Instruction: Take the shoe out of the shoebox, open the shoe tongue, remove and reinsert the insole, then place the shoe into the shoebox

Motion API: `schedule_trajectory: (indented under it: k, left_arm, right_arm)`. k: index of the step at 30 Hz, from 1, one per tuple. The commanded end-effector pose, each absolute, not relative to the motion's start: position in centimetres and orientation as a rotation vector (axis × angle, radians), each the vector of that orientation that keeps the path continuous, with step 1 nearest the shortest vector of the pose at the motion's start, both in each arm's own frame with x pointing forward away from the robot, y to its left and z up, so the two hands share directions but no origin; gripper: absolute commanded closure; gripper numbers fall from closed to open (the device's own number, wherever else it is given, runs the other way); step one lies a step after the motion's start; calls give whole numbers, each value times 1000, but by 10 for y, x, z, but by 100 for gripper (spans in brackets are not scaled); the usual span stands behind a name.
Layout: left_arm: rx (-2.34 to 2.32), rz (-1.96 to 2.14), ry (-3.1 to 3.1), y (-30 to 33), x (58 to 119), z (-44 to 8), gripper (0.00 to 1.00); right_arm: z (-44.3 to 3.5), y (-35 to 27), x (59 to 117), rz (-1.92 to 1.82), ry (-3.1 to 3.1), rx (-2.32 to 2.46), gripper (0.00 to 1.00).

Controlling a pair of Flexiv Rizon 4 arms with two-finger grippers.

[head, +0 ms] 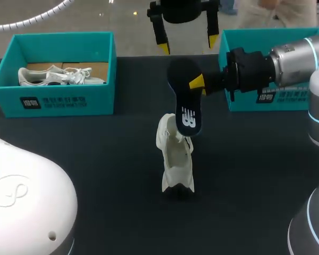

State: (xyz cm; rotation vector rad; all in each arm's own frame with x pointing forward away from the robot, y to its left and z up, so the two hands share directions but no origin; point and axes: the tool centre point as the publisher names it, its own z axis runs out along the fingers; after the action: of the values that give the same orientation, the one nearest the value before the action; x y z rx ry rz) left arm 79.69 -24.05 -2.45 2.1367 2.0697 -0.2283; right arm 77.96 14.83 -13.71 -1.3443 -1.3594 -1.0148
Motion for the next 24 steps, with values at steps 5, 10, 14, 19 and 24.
schedule_trajectory:
  k: [5,10,14,19,24]
  left_arm:
    - [1891,-387,1888,-197,784,-44,0]
    - [1782,-475,1830,-185,783,-48,0]
    - [1715,-580,1773,-177,781,-49,0]
    - [1575,-737,1754,-164,785,-51,0]
    - [1571,-734,1795,-162,787,-53,0]
  right_arm:
    - [-139,146,779,-1003,-1357,-1353,100]
    - [-138,145,780,-998,-1359,-1357,100]
    - [-138,145,781,-993,-1364,-1357,100]
    - [-139,145,781,-991,-1364,-1357,100]
    - [-140,144,779,-988,-1359,-1359,100]
